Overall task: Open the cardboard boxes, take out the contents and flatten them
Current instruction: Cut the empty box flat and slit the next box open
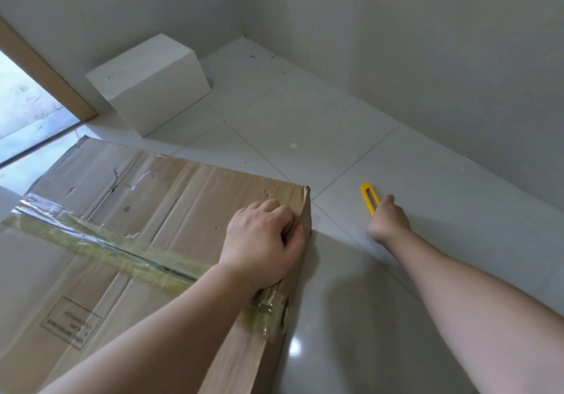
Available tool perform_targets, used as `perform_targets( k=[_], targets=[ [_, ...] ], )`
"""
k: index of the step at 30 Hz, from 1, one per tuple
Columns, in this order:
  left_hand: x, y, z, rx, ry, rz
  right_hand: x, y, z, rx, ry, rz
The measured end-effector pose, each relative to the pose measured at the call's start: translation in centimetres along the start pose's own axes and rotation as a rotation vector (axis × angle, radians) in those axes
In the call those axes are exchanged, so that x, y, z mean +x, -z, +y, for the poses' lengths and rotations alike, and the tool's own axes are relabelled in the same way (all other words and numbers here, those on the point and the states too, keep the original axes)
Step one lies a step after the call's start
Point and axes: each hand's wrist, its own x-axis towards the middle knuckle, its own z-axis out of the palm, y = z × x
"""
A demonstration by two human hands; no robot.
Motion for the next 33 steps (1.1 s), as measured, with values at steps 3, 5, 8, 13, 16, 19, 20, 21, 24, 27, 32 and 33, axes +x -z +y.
perform_targets(
  k=[3,5,8,13,16,19,20,21,24,27,32,33],
  targets=[
    [0.0,0.2,-0.1,0.006,-0.005,-0.047,-1.5,1.1,0.0,0.113,-0.053,-0.09],
    [0.2,0.6,-0.1,0.021,0.002,-0.112,-2.5,2.4,-0.1,0.268,-0.071,-0.158],
    [0.9,1.8,0.3,0.038,0.028,-0.236,-5.0,5.7,-0.9,0.628,-0.032,-0.291],
    [1.9,4.3,0.7,-0.178,0.176,-0.431,-10.8,11.4,-3.2,0.798,0.206,-0.359],
    [2.8,6.3,1.7,-0.531,0.336,-0.387,-14.6,13.7,-4.7,0.986,0.248,-0.408],
    [3.8,8.6,2.8,-1.145,0.471,-0.332,-18.1,15.3,-6.1,1.152,0.291,-0.467],
    [3.8,9.3,3.1,-1.355,0.475,-0.347,-19.2,15.6,-6.5,1.193,0.307,-0.474],
    [3.8,10.0,3.4,-1.531,0.454,-0.379,-20.2,15.8,-7.0,1.23,0.322,-0.474],
    [3.2,12.1,4.0,-1.823,0.389,-0.491,-23.0,15.8,-8.2,1.344,0.354,-0.522],
    [2.5,13.1,3.8,-2.002,0.369,-0.482,-25.1,15.1,-9.1,1.442,0.394,-0.614],
    [0.8,12.9,2.7,-2.181,0.342,-0.43,-26.7,13.7,-9.7,1.437,0.49,-0.579],
    [0.4,12.7,2.6,-2.205,0.345,-0.433,-26.8,13.4,-9.7,1.415,0.49,-0.549]
  ],
)
